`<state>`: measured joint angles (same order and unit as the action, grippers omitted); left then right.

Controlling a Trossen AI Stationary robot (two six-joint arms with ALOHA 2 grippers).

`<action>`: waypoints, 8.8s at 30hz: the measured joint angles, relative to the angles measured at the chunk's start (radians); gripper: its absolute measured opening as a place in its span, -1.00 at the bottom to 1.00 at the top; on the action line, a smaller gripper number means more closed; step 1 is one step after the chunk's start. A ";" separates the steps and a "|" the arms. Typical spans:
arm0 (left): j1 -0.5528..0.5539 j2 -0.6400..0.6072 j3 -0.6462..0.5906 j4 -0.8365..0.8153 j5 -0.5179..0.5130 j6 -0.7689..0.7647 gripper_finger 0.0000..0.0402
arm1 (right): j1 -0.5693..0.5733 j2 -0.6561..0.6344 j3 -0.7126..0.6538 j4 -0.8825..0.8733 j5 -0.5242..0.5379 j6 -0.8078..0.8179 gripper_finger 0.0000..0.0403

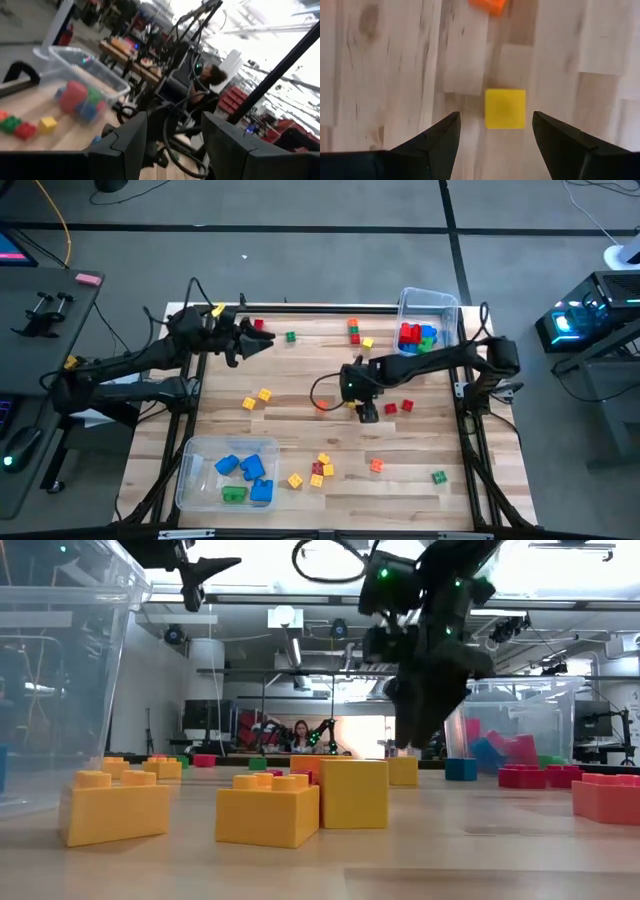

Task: Sort blocks by size
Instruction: Put the large blue game piece into the right transparent bin, then put the large green game piece into the right transparent bin

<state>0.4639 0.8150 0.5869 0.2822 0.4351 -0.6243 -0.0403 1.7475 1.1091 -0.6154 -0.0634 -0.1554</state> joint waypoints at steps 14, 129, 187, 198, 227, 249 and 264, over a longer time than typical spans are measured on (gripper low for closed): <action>-0.078 0.000 0.000 -0.115 -0.001 0.034 -0.12 | -0.006 0.109 0.000 0.067 0.056 -0.021 0.22; -1.256 0.614 0.509 -1.430 -0.533 -0.949 -0.99 | -0.188 -0.010 -0.076 0.247 -0.205 0.199 0.22; -1.251 0.770 0.503 -1.486 -0.651 -1.533 -0.49 | -0.189 -0.010 -0.027 0.247 -0.252 0.201 0.22; -1.267 0.444 0.686 -1.635 -0.705 -1.028 -0.49 | -0.189 -0.093 0.283 0.082 -0.294 0.201 0.22; -0.325 0.987 0.823 0.111 -0.541 0.384 -0.49 | -0.120 -0.593 0.638 -0.062 0.166 0.201 0.22; -0.202 1.603 1.539 0.117 -0.492 0.413 0.24 | -0.120 -0.588 0.636 -0.060 0.167 0.201 0.22; -0.212 1.082 1.512 -1.186 0.063 0.611 0.48 | -0.123 -0.588 0.636 -0.068 0.217 0.134 0.22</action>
<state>0.2519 1.8970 2.0994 -0.9035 0.4984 -0.0130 -0.1631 1.1591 1.7447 -0.6838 0.1532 -0.0209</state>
